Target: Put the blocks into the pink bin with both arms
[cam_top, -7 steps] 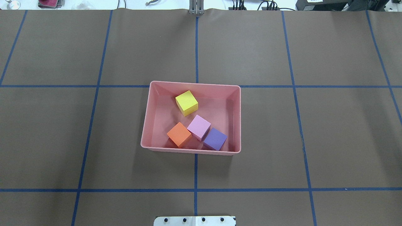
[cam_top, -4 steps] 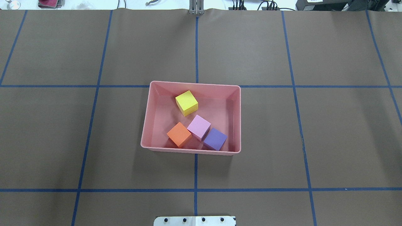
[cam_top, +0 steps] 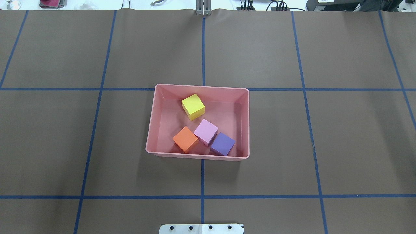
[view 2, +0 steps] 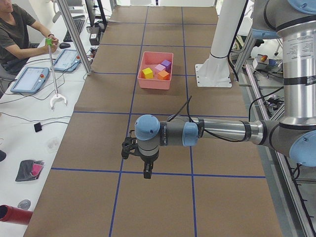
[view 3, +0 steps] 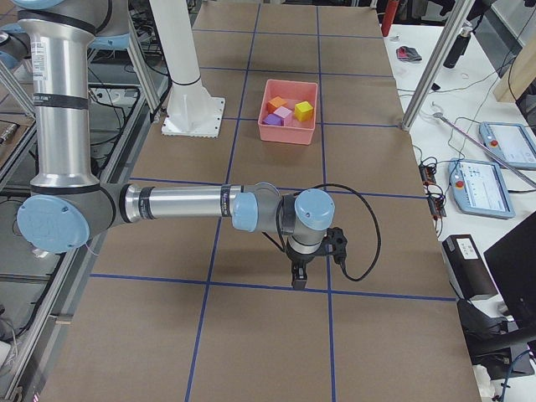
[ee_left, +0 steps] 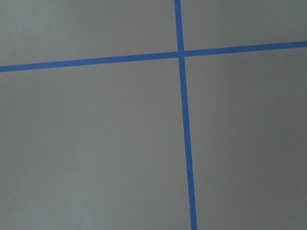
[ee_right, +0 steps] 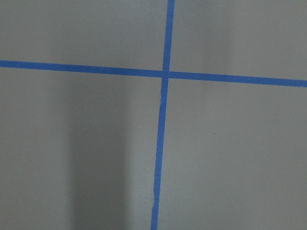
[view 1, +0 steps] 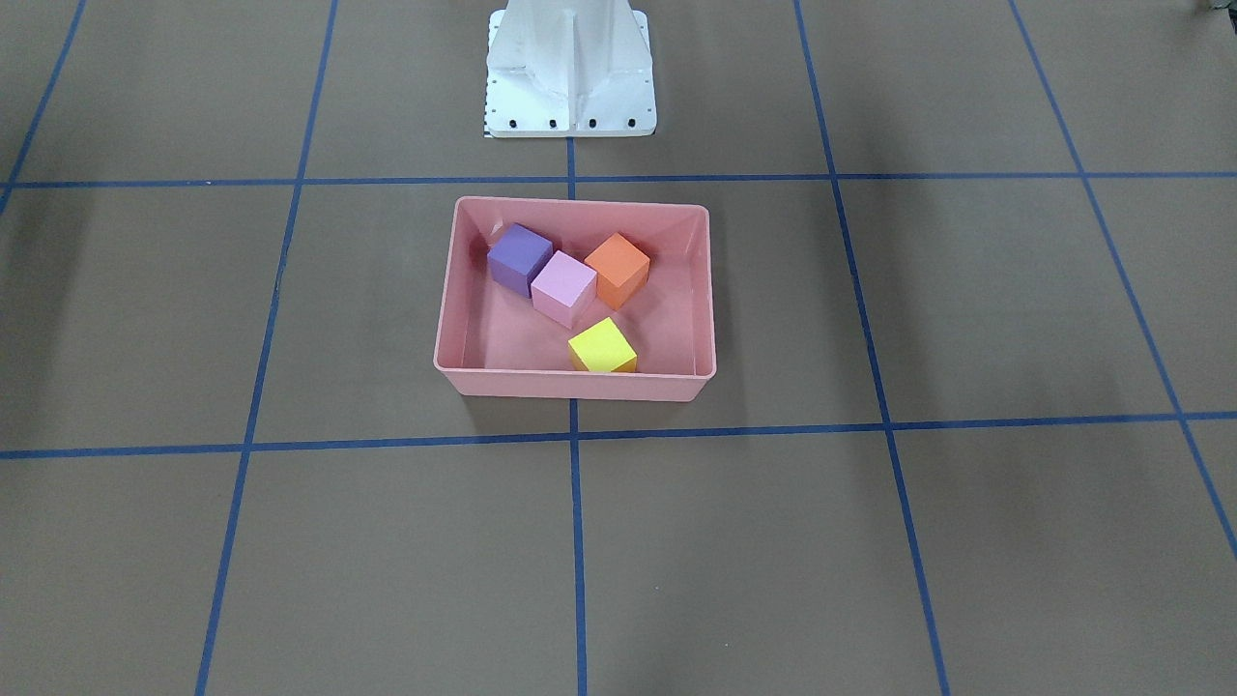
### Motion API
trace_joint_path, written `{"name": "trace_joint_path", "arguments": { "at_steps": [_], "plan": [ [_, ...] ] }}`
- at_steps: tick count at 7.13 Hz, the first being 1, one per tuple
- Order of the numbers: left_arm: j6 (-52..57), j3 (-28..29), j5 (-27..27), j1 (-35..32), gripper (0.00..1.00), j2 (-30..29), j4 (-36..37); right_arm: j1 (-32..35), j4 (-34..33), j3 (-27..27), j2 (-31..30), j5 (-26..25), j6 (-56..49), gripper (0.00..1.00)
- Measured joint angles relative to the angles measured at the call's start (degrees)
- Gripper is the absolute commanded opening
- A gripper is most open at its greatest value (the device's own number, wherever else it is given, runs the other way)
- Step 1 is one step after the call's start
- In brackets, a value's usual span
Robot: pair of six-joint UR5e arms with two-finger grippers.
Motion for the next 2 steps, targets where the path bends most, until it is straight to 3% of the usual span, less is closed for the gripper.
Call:
{"name": "trace_joint_path", "arguments": {
  "at_steps": [2],
  "plan": [
    [0.0,-0.1,0.1,0.0,1.00,0.0,0.0,-0.1,0.0,0.0,-0.1,-0.8,-0.2,1.00]
  ]
}}
